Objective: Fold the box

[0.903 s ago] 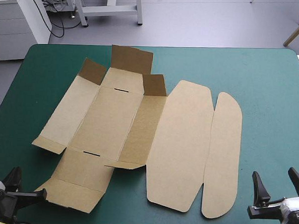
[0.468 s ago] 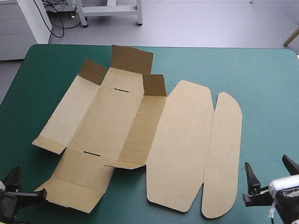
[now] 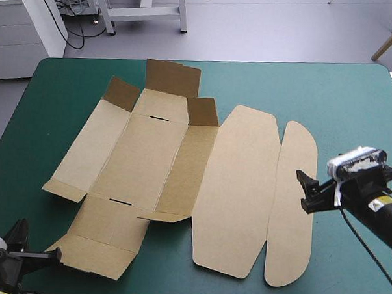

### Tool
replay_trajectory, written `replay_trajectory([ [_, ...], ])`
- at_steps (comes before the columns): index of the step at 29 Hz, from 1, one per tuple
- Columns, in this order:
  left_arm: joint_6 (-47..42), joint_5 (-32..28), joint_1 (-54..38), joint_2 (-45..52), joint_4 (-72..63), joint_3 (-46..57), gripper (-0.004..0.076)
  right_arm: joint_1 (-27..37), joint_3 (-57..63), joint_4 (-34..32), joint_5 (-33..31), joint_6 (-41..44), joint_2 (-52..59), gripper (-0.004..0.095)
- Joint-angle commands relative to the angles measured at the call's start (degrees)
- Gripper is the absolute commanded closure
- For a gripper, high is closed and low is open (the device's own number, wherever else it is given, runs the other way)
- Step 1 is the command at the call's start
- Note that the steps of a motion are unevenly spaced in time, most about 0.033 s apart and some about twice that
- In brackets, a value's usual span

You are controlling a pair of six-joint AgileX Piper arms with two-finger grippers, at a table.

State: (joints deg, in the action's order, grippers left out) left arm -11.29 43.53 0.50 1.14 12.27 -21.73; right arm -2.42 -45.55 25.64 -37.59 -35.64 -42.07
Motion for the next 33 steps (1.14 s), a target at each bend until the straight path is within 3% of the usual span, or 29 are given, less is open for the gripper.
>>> replay_trajectory([
  [1,-0.49,-4.46,0.09,0.61,0.07,-1.25,0.0734,-0.38,-6.98,7.16,1.22,-5.43,-7.53,0.0088],
  [6,-0.49,-4.46,0.09,0.61,0.07,-1.25,0.0734,-5.71,-14.85,8.92,0.61,-7.59,-19.09,0.0088],
  [16,-0.49,-4.46,0.09,0.61,0.07,-1.25,0.0734,-20.97,-37.83,0.65,-0.06,-6.24,-44.80,0.0088],
  [22,-0.49,-4.46,0.09,0.61,0.07,-1.25,0.0734,-24.12,-52.69,-3.87,-4.69,-5.35,-59.89,0.0088],
  [33,-0.49,-4.46,0.09,0.61,0.07,-1.25,0.0734,-24.70,-69.36,-7.19,-4.25,-5.74,-75.42,0.0088],
])
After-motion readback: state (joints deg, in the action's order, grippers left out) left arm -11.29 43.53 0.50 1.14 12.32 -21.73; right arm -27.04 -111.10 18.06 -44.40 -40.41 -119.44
